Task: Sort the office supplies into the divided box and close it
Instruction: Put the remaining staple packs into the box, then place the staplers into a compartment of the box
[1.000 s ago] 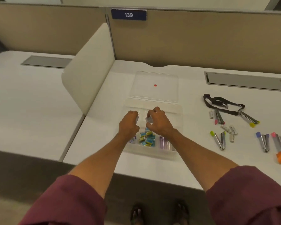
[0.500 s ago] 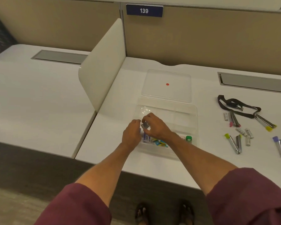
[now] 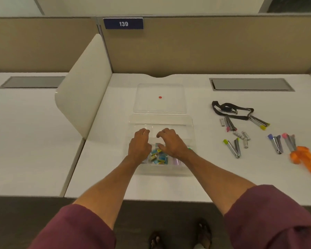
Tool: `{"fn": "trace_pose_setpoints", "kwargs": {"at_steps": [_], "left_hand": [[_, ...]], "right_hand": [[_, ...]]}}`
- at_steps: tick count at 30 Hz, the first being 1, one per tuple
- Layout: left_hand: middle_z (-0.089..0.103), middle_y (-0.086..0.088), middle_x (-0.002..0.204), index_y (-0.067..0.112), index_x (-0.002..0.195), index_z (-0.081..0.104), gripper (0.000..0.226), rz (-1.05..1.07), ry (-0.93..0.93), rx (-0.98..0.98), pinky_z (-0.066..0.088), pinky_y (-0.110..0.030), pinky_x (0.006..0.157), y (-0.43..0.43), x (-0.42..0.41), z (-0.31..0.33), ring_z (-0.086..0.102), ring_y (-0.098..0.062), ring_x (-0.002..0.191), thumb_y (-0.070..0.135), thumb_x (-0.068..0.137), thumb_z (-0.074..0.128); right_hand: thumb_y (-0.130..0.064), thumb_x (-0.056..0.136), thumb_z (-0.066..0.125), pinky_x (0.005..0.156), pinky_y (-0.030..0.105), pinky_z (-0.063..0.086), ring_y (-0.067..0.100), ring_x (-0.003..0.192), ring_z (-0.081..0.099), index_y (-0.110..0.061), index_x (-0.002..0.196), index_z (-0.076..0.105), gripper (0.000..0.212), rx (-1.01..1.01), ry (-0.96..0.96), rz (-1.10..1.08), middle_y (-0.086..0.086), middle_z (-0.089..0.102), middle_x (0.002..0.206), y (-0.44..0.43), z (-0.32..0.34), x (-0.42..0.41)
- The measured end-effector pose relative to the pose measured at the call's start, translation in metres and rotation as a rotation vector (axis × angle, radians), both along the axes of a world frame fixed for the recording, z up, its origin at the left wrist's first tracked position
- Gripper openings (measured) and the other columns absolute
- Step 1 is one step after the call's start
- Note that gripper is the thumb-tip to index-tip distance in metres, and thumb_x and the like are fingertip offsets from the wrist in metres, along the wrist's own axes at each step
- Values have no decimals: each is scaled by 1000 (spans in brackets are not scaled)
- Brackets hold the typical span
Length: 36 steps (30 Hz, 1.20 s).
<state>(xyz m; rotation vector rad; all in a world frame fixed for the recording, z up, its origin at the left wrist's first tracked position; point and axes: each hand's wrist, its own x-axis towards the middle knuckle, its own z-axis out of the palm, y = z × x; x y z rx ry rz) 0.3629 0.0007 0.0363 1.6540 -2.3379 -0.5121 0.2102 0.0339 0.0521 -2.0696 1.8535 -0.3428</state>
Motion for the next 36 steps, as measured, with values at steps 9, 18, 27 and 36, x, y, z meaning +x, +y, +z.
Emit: {"fn": "trace_pose_setpoints", "kwargs": {"at_steps": [9,18,27,36], "left_hand": [[33,-8,153,11,141,37,53,-200,9,-34,37,-36,108,15,-110,6,30,-23,141,16,91,54],[35,-8,151,12,141,37,52,-349,13,31,41,-37,103,47,-230,-16,35,-25,136,22,92,55],[36,-12,146,15,142,35,57,-320,-52,213,45,-45,98,71,-323,-34,40,-31,129,32,92,56],[44,-10,130,20,135,41,50,-244,-106,255,48,-44,86,74,-359,-44,43,-33,120,33,89,57]], "right_hand": [[-22,91,58,93,40,46,29,119,44,-12,127,51,38,33,33,-213,9,48,132,37,-3,-106],[-21,92,56,95,37,44,27,119,45,-13,125,53,35,85,79,-399,9,51,129,70,-18,-217],[-16,94,53,98,36,44,28,124,44,-10,130,50,37,105,51,-466,12,48,136,78,-31,-290],[-17,95,51,87,34,48,26,120,45,-12,129,49,34,127,69,-455,10,47,132,58,-37,-330]]}}
